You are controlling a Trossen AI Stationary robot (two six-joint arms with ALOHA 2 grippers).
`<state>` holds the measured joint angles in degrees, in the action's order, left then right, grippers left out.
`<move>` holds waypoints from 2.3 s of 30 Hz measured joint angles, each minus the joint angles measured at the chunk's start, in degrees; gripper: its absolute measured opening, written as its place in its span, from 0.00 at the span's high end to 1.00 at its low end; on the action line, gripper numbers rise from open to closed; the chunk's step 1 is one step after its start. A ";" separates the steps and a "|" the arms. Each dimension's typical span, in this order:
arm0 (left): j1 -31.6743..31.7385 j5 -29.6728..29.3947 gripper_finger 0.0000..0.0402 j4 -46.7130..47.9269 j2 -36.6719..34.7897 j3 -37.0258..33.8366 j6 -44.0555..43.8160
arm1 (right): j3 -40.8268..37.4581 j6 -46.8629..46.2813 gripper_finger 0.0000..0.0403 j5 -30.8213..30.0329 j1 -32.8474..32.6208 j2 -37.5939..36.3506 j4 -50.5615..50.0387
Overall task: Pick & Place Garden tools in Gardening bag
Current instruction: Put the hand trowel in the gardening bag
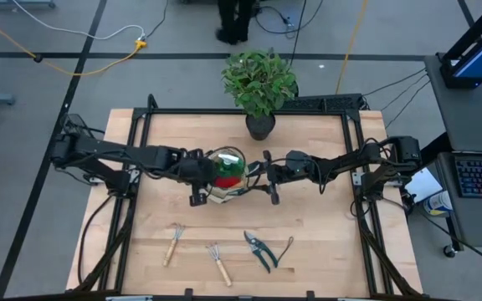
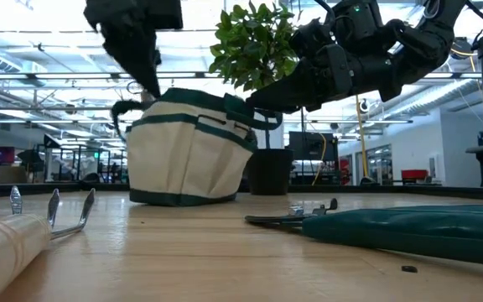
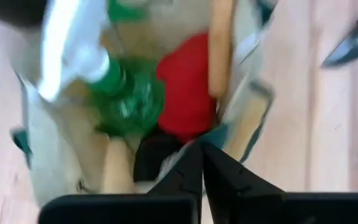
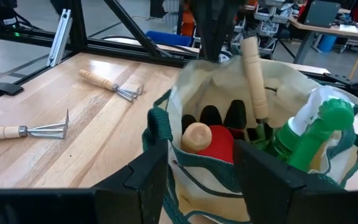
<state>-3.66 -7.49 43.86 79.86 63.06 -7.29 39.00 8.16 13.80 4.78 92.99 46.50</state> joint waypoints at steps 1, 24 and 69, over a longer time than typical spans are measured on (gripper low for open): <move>0.00 -0.09 0.94 -0.51 -0.78 0.05 0.12 | 0.00 0.00 0.58 0.00 0.00 0.00 0.00; 1.37 3.51 0.72 -0.68 1.19 -0.01 15.69 | 0.00 -0.15 0.58 -0.07 -0.01 0.00 -0.03; -8.51 -4.61 0.95 11.29 -2.20 0.03 5.41 | -0.04 -2.58 0.97 -0.09 0.00 0.04 5.79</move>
<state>-12.17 -12.09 55.16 77.67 63.09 -1.88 38.96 5.58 13.72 4.78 93.03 52.29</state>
